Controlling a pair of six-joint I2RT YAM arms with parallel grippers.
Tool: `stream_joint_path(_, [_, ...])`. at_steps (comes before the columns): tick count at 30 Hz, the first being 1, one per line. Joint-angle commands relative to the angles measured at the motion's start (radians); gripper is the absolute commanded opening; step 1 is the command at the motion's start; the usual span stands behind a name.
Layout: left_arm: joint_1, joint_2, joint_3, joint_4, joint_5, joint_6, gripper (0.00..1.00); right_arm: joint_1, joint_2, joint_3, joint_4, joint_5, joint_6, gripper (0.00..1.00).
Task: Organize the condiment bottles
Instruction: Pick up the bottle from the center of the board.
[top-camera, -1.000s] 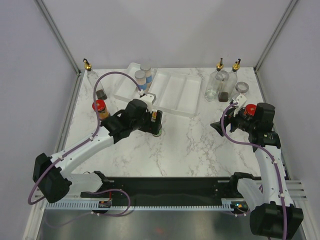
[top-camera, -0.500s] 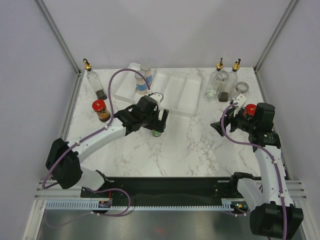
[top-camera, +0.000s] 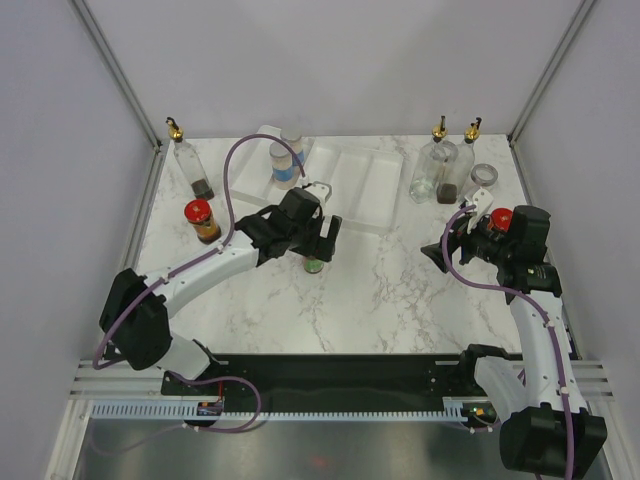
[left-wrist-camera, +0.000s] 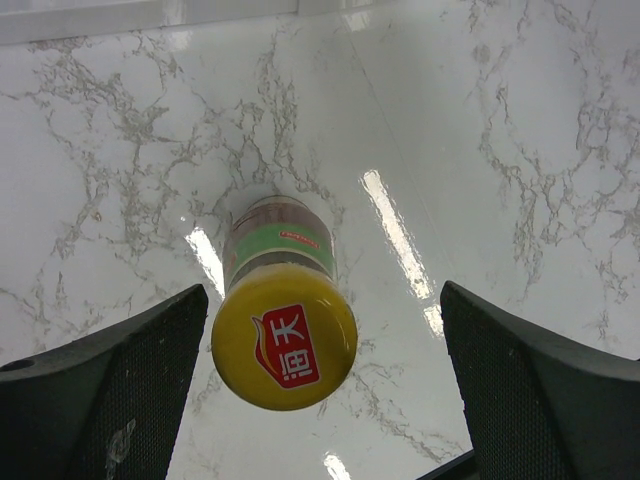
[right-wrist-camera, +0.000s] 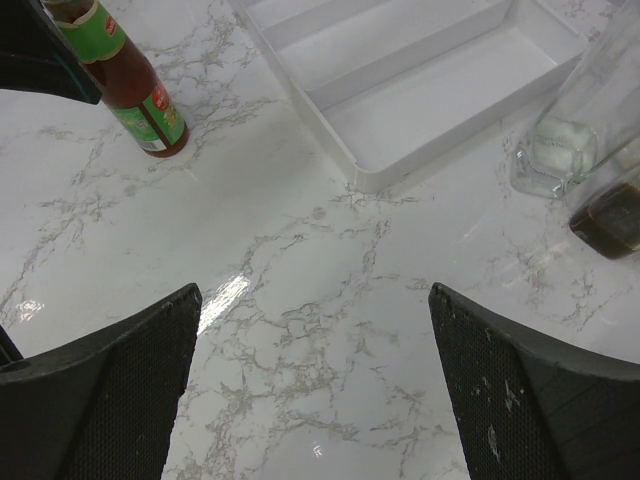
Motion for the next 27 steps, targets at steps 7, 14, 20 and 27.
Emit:
stream_joint_path(7, [0.001,-0.005,0.039,0.010,0.003,-0.026,1.00,-0.006,-0.013,0.016,0.006,-0.040,-0.007,0.98])
stream_joint_path(14, [-0.001,-0.032,0.037,0.010,0.003,-0.026,1.00,-0.006,-0.010,0.016,0.006,-0.040,-0.009,0.98])
stream_joint_path(20, [0.001,-0.083,0.025,0.010,0.003,-0.026,1.00,-0.010,0.002,0.008,0.004,-0.048,-0.030,0.98])
stream_joint_path(27, [0.001,-0.149,0.025,0.010,0.003,-0.026,1.00,-0.021,-0.021,0.005,-0.002,-0.077,-0.050,0.98])
